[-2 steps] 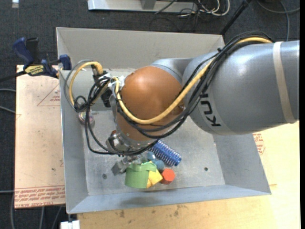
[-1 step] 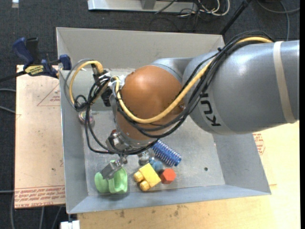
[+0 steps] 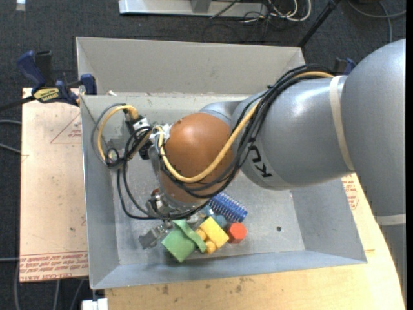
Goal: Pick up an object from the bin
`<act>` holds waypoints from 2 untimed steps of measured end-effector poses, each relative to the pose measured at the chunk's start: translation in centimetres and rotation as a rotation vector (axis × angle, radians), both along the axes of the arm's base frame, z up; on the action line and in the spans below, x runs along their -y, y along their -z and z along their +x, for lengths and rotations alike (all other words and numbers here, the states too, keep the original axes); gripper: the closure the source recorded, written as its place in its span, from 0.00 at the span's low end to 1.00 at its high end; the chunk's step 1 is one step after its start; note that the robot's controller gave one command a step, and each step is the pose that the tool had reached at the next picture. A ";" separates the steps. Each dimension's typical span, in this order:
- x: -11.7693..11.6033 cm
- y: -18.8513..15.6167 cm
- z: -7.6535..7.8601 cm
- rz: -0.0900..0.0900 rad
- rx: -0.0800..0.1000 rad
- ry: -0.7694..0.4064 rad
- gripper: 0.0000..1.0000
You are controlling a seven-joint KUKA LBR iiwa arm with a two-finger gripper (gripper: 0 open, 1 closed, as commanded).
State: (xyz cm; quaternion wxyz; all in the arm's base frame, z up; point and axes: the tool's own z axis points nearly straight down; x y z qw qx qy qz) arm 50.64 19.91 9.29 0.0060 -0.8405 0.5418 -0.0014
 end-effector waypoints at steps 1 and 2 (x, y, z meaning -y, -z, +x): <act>4.7 2.4 -0.9 -0.007 -0.012 0.142 0.00; 4.6 2.3 -0.9 -0.006 -0.011 0.139 1.00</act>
Offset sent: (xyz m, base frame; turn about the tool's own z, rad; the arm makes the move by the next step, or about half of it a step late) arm -0.0090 -0.0471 -0.0229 0.1387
